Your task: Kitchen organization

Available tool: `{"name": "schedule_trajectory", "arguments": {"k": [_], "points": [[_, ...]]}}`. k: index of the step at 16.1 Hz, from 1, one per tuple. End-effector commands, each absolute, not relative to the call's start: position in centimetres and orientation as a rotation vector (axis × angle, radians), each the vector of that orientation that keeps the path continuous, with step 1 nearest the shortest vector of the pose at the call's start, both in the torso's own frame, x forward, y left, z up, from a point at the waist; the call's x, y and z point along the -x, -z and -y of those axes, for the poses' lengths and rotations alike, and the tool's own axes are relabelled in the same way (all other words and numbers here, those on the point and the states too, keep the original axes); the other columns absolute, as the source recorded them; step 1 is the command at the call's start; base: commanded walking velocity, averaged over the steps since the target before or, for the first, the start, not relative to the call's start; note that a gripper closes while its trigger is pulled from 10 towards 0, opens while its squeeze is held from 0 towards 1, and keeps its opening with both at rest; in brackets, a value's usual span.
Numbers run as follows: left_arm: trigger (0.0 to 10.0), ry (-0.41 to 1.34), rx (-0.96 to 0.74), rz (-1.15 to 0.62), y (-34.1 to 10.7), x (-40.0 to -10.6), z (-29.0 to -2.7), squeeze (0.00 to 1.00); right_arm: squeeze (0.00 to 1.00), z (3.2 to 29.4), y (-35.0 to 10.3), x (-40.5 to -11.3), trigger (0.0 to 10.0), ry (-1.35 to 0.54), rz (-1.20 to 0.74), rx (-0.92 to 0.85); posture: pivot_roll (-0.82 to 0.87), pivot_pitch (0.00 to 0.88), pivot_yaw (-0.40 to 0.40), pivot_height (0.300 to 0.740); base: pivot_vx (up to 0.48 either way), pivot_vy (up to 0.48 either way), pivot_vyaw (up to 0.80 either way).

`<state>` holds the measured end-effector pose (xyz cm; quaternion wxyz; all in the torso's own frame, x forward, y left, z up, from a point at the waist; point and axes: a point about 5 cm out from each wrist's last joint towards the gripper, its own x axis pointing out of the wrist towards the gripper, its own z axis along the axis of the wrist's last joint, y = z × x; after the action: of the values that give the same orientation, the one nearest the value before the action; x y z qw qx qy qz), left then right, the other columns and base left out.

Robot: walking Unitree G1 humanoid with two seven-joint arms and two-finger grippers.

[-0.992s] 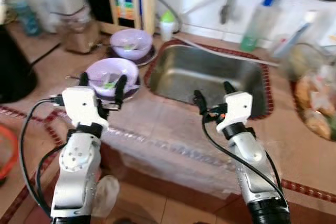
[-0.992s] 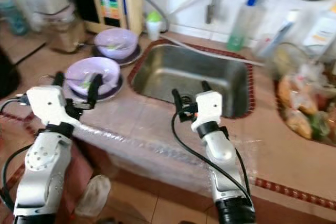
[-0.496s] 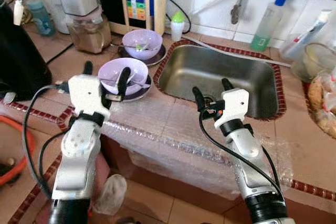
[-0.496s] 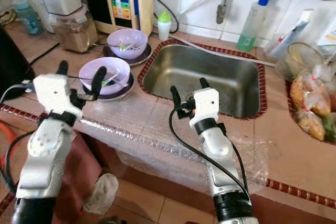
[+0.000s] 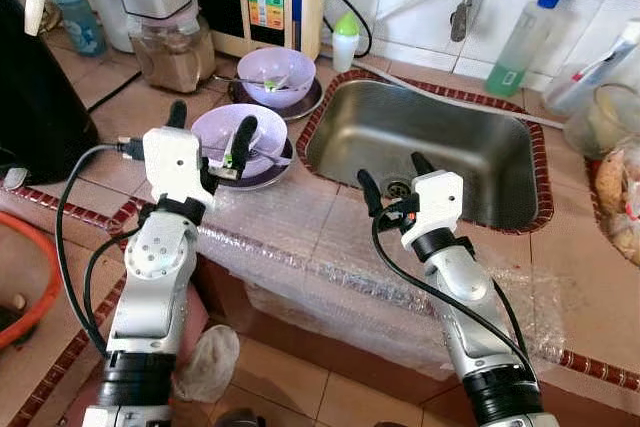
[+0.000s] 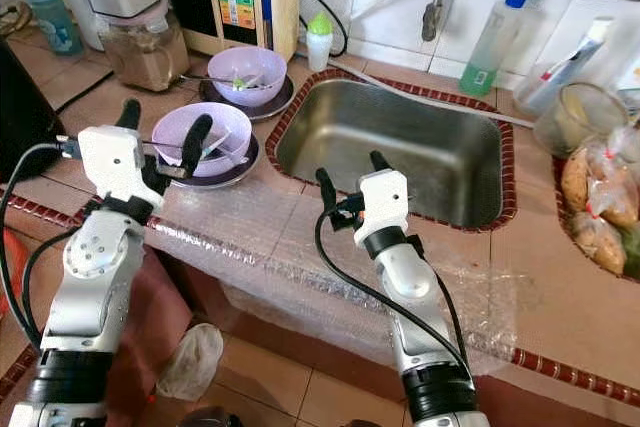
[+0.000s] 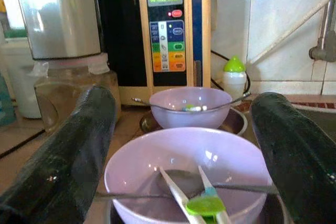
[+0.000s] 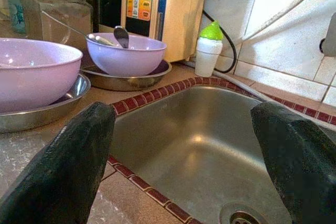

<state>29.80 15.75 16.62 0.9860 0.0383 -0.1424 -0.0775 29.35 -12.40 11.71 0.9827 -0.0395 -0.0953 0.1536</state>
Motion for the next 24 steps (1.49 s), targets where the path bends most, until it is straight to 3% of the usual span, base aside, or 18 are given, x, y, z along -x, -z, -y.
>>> {"name": "schedule_trajectory", "arguments": {"k": [1,5,9,14,21,22,23,24], "points": [[10.0,0.153,-0.084,0.311,-17.1,-29.1,-15.3,0.0,0.0,12.8,-11.7,-29.3,10.0,-0.306,0.191,0.091,0.06,0.001,-0.049,0.74,0.0,0.0,0.0],[10.0,0.074,-0.045,0.238,-15.3,-26.2,-16.1,0.0,0.0,13.4,-11.4,-28.8,10.0,-0.279,0.185,0.094,0.06,0.01,-0.03,0.74,0.0,0.0,0.0],[10.0,0.078,-0.062,0.193,-14.1,-25.5,-16.5,0.0,0.0,13.3,-10.8,-28.2,10.0,-0.287,0.161,0.091,0.06,0.019,-0.027,0.74,0.0,0.0,0.0],[10.0,0.15,-0.036,0.173,-13.3,-27.1,-14.6,0.0,0.0,13.4,-10.5,-27.9,10.0,-0.318,0.132,0.087,0.03,0.013,-0.033,0.74,0.0,0.0,0.0],[10.0,0.138,-0.031,0.154,-12.1,-29.0,-14.7,0.0,0.0,11.6,-9.9,-27.5,10.0,-0.424,0.095,0.033,0.03,0.0,-0.025,0.74,0.0,0.0,0.0],[8.7,0.142,-0.026,0.156,-12.0,-29.3,-14.5,0.0,0.0,11.4,-10.0,-27.5,10.0,-0.445,0.092,0.025,0.03,0.0,-0.025,0.74,0.0,0.0,0.0],[2.4,0.153,-0.018,0.159,-11.8,-29.5,-14.2,0.0,0.0,11.1,-10.0,-27.4,10.0,-0.48,0.086,0.015,0.03,0.0,-0.021,0.74,0.0,0.0,0.0],[1.2,0.159,-0.014,0.162,-11.8,-29.5,-14.0,0.0,0.0,11.0,-10.0,-27.3,10.0,-0.496,0.083,0.009,0.02,0.0,-0.021,0.74,0.0,0.0,0.0]]}}
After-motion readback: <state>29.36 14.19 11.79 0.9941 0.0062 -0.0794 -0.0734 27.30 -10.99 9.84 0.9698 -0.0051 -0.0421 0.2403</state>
